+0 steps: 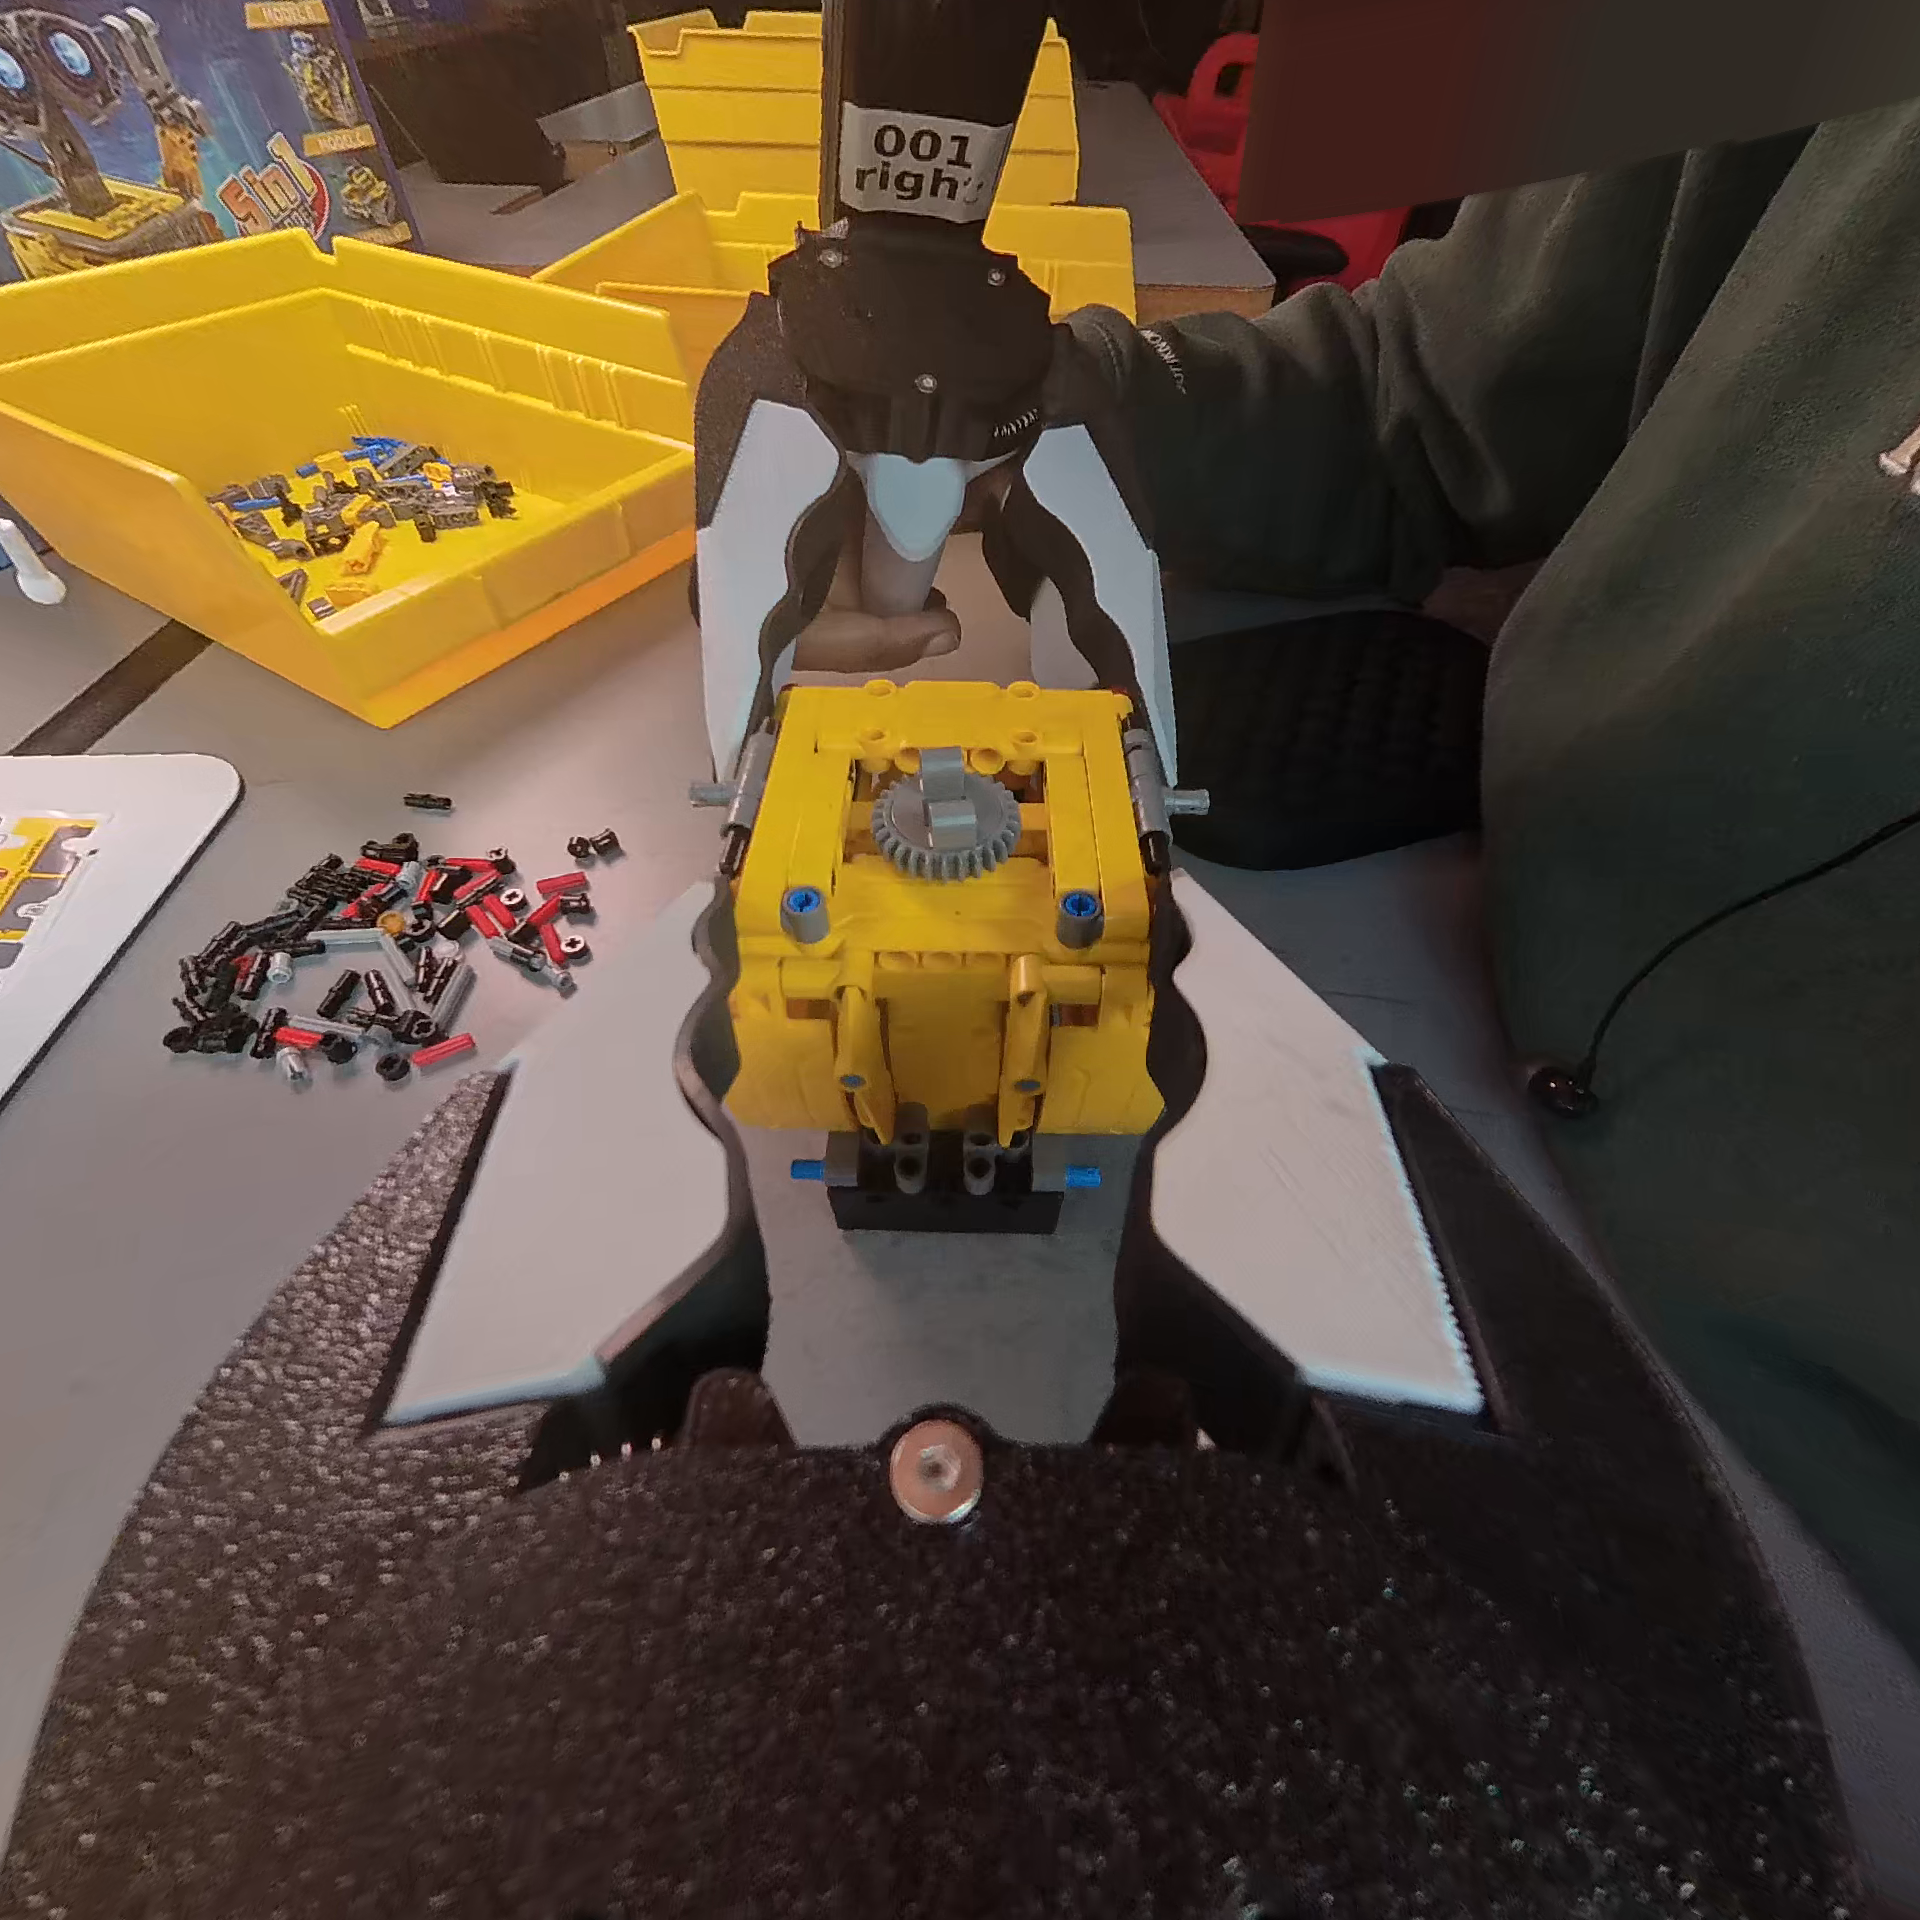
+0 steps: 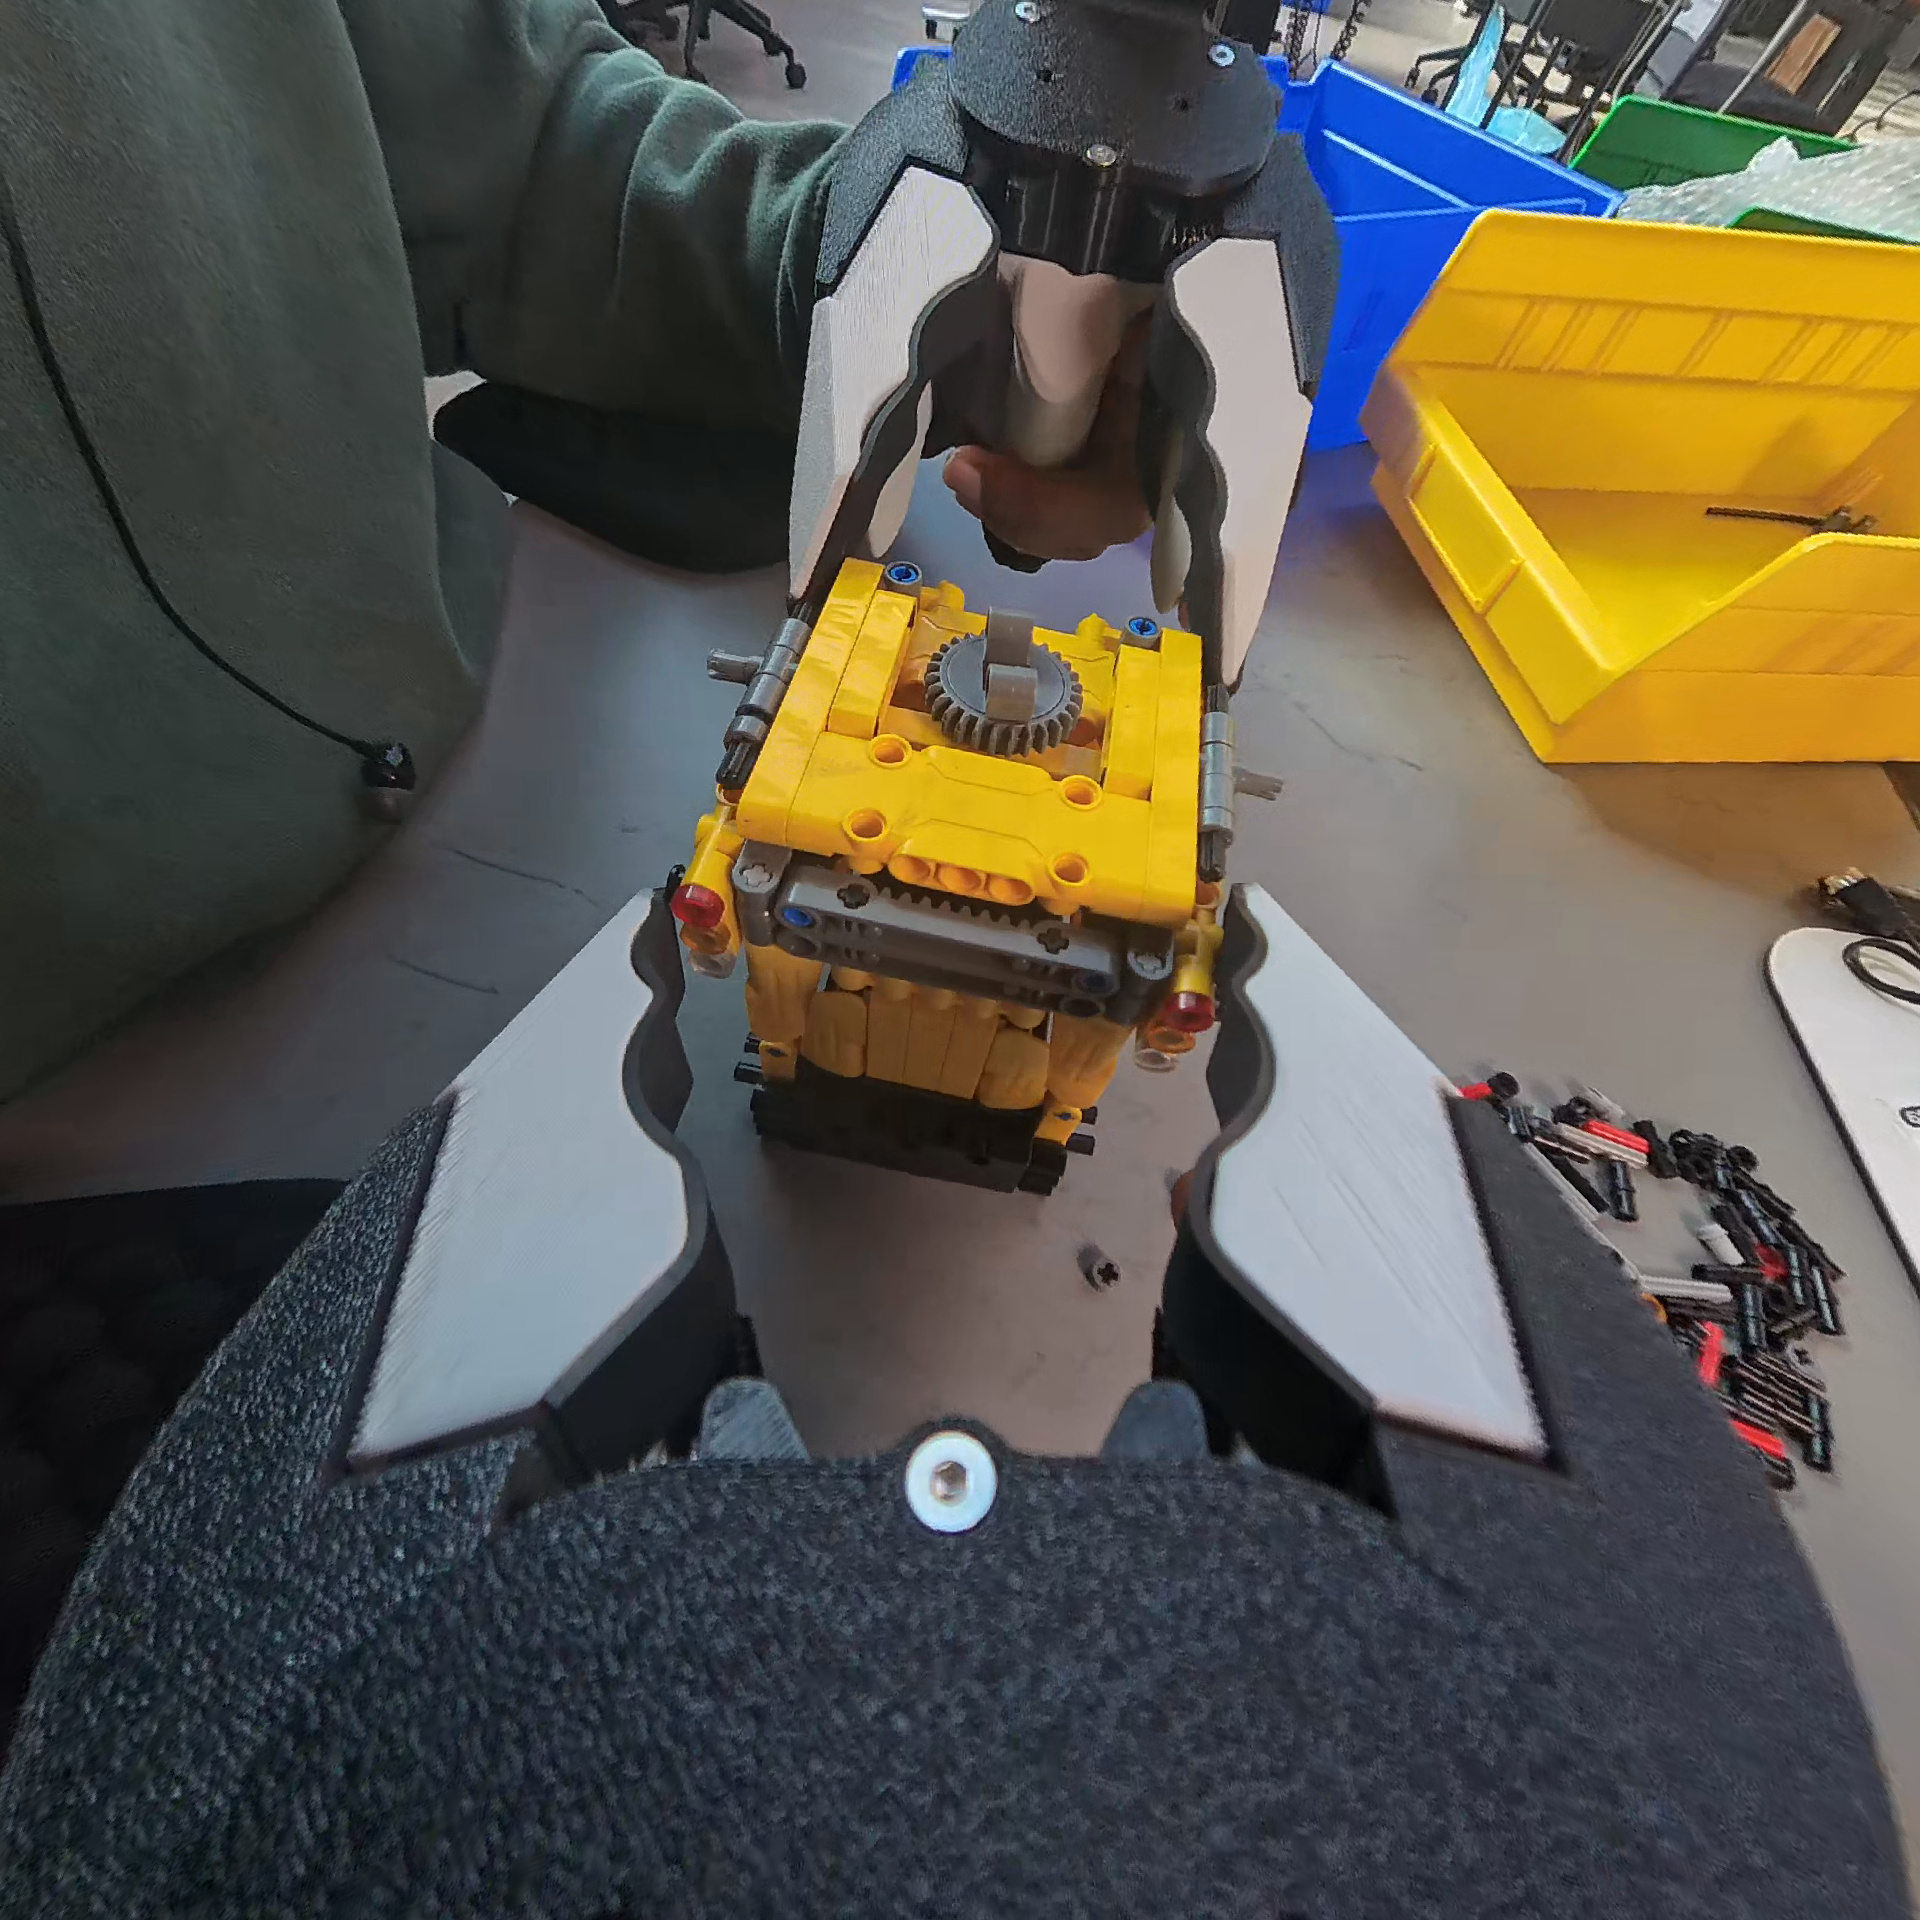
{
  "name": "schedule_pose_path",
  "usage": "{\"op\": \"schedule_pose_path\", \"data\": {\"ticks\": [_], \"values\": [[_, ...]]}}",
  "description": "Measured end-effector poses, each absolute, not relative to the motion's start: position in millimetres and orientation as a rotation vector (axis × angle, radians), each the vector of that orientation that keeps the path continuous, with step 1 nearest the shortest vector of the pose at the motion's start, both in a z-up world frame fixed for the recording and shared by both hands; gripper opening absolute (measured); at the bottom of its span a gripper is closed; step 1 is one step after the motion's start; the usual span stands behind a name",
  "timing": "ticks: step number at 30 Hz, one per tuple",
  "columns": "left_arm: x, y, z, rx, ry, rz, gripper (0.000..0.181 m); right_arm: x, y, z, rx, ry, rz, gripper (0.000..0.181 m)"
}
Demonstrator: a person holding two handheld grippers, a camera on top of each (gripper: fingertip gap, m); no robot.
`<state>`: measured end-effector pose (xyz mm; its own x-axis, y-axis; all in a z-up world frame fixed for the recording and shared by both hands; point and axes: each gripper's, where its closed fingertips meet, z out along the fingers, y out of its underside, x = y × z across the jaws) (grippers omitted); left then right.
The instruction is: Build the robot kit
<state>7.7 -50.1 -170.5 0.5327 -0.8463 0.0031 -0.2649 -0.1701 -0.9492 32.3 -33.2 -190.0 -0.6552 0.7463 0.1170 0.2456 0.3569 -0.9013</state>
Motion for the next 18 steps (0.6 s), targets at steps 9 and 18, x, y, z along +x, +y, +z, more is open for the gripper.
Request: {"op": "schedule_pose_path", "data": {"ticks": [9, 18], "values": [[7, -51, -171, -1.717, 0.951, -0.674, 0.079, 31, -35, -190, -0.865, -2.102, 1.273, 0.103], [-4, -55, -170, -1.730, 0.942, -0.709, 0.084, 38, -24, -176, -0.926, -2.085, 1.252, 0.097]]}}
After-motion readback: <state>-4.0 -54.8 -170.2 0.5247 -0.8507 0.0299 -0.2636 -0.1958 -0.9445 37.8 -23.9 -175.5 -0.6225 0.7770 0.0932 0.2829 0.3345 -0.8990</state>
